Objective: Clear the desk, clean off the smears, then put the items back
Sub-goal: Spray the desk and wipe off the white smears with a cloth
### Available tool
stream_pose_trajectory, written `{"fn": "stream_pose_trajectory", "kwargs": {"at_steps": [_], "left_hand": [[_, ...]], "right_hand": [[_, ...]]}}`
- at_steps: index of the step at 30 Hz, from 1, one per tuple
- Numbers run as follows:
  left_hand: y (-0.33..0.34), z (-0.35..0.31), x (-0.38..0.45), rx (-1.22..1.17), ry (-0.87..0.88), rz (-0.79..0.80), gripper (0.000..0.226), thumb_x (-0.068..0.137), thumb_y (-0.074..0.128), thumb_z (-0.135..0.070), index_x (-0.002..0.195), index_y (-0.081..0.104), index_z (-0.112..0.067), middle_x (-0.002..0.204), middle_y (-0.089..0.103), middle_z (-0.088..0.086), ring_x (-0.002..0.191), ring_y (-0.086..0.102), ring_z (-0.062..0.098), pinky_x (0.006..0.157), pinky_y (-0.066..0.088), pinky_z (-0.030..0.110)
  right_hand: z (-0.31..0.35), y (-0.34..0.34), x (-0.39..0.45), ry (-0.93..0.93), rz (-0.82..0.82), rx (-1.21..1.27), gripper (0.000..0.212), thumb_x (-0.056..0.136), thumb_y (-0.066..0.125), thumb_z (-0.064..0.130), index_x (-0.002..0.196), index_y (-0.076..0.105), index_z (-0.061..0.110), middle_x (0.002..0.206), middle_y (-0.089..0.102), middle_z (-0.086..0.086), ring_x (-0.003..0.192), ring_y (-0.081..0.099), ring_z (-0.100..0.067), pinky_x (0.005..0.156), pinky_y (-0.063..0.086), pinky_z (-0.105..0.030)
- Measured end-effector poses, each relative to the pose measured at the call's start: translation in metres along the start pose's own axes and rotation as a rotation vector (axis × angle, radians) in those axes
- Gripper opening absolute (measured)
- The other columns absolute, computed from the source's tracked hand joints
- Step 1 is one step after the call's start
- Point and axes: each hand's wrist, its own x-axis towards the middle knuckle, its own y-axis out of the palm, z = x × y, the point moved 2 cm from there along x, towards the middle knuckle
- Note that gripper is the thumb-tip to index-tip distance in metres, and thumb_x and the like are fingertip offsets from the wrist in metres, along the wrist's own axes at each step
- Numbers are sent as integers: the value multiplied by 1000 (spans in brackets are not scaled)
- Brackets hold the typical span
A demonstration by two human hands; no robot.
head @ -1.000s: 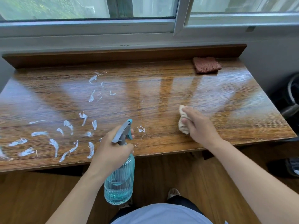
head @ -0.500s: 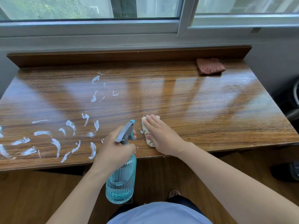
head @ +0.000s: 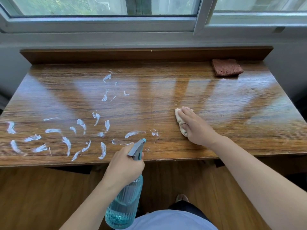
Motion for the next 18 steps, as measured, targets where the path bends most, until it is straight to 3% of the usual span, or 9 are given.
{"fn": "stream_pose_trajectory", "kwargs": {"at_steps": [3, 7, 11, 15, 18], "left_hand": [[0, 0, -3, -2, 24, -20, 15, 88, 61, -9, 89, 58, -24, 78, 63, 1, 72, 64, 18, 59, 51, 37], [-1, -1, -4, -16, 5, 5, 10, 93, 62, -16, 93, 59, -25, 86, 69, 6, 83, 73, 23, 71, 61, 46], [-6, -4, -6, -81, 33, -21, 23, 86, 61, -2, 95, 60, -24, 75, 58, -2, 59, 51, 14, 51, 41, 26], [-18, -5, -8, -136, 40, -39, 29, 85, 60, -1, 95, 62, -27, 86, 64, 2, 65, 56, 16, 55, 42, 29], [-28, -2, -9, -149, 57, -61, 30, 86, 61, 0, 98, 62, -28, 80, 58, 0, 60, 49, 13, 54, 41, 28]], "right_hand": [[-5, 2, 0, 5, 6, 42, 62, 109, 43, 15, 163, 14, 14, 171, 4, -4, 157, -5, -16, 117, -6, -16], [-9, 2, 0, -8, 30, 58, 62, 109, 43, 20, 164, 14, 16, 171, 3, -1, 157, -7, -13, 116, -8, -13], [-4, 5, 1, -35, 25, 51, 62, 110, 42, 22, 164, 12, 16, 171, 2, -1, 157, -8, -13, 119, -7, -17], [13, 11, 22, -83, 36, -39, 63, 111, 33, 30, 163, 4, 9, 171, -4, -6, 152, -15, -8, 111, -20, -9], [33, 13, 39, -86, 15, -96, 64, 111, 27, 33, 162, 0, 5, 171, -7, -12, 156, -15, -18, 108, -26, -10]]}}
